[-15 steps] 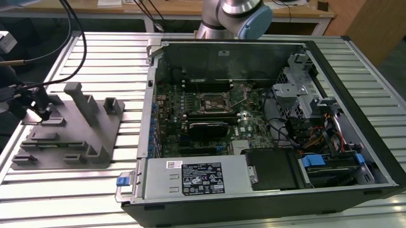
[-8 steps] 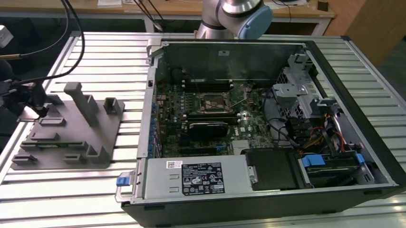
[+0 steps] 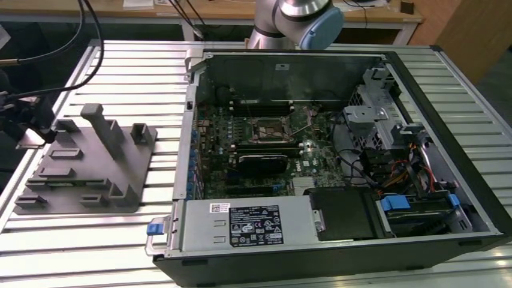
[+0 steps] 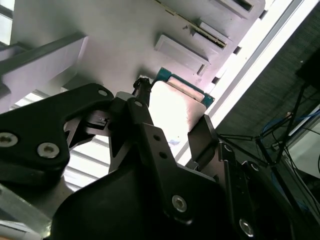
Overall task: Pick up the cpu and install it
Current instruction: 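Pick up the cpu and move it towards the insertion slot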
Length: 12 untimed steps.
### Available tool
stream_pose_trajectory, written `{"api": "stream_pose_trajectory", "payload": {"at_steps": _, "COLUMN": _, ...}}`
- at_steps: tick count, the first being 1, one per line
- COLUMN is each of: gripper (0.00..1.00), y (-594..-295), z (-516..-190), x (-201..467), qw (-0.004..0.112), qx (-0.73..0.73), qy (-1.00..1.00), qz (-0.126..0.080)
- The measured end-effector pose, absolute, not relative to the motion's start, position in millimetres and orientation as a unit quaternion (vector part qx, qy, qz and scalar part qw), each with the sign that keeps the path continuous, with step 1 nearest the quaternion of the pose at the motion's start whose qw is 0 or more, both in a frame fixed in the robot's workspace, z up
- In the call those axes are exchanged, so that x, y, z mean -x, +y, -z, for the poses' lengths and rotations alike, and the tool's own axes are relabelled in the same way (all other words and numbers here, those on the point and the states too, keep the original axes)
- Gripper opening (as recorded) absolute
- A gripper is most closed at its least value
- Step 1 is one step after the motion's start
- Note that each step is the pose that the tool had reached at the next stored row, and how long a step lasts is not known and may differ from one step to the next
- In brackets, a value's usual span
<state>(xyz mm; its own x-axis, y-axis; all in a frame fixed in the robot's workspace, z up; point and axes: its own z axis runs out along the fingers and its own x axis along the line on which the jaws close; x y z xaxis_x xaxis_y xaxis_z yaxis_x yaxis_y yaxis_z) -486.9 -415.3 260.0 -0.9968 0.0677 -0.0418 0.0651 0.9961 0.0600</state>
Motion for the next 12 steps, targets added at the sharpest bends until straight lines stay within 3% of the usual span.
{"api": "stream_pose_trajectory", "payload": {"at_steps": 12, "gripper": 0.54, "y": -414.0, "z": -286.1, "x": 486.9, "qw": 0.022, "qx": -0.033, "qy": 0.999, "qz": -0.029}}
